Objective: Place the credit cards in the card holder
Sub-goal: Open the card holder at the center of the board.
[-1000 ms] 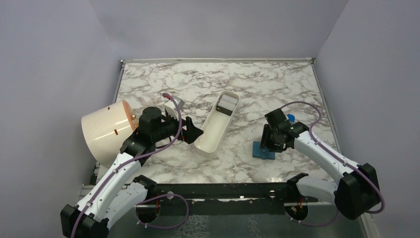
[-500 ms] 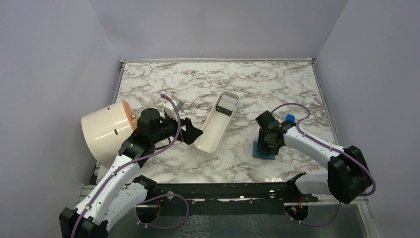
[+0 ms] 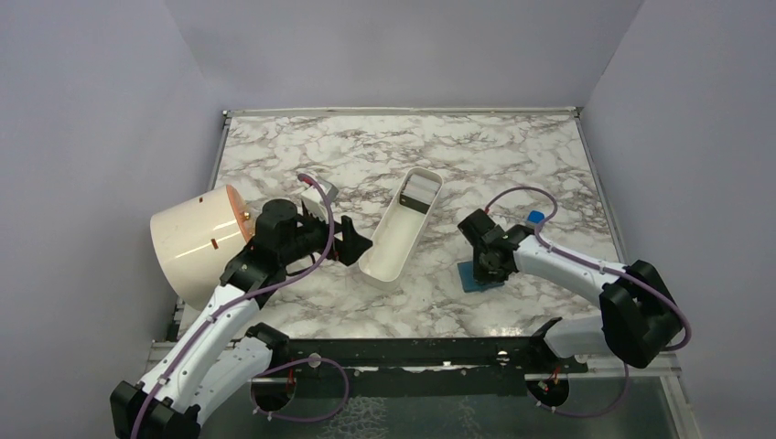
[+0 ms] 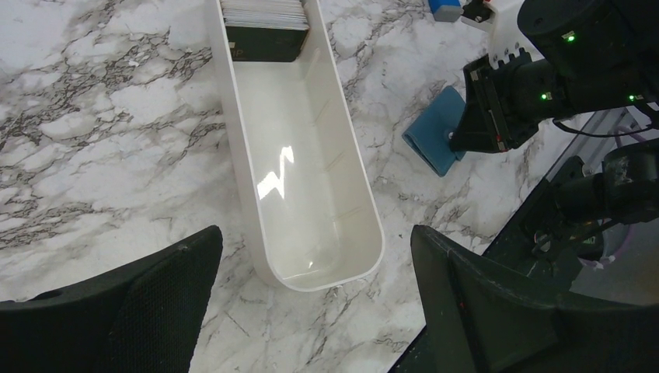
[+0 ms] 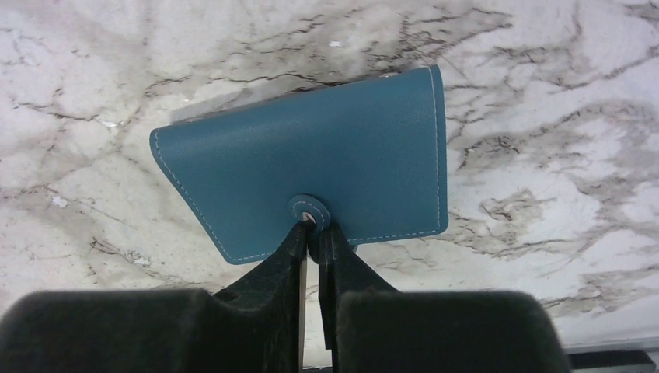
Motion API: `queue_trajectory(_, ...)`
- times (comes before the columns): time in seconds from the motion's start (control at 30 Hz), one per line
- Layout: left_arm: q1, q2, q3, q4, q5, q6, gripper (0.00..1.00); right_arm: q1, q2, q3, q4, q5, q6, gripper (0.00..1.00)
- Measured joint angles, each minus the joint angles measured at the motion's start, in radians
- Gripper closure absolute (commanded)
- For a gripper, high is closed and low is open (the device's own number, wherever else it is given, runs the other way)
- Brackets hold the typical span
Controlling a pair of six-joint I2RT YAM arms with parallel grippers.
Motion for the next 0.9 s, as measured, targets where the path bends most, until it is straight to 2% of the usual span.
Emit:
queue_trajectory(0.2,0.0,0.021,0.0,-0.012,0.003,-0.019,0.11,0.047,-0.004,0.0,0.067,-0.004,-0.06,0.99)
queue_trajectory(0.37,0.0,0.047,0.0,-0.013,0.04,-0.043,0.17,0.063,-0.062,0.0,0.125,-0.076,-0.164,0.99)
queue_trajectory(0.47,0.0,0.072,0.0,-0.014,0.085,-0.061,0.2,0.068,-0.155,0.0,0.161,-0.156,-0.234,0.99)
queue_trajectory(0.7,-0.005,0.118,0.012,-0.001,0.212,-0.138,0.2,0.07,-0.368,0.002,0.266,-0.382,-0.339,0.99)
queue_trajectory(0.9,-0.006,0.144,0.011,0.107,0.341,-0.261,0.18,0.07,-0.427,0.035,0.356,-0.588,-0.368,0.99)
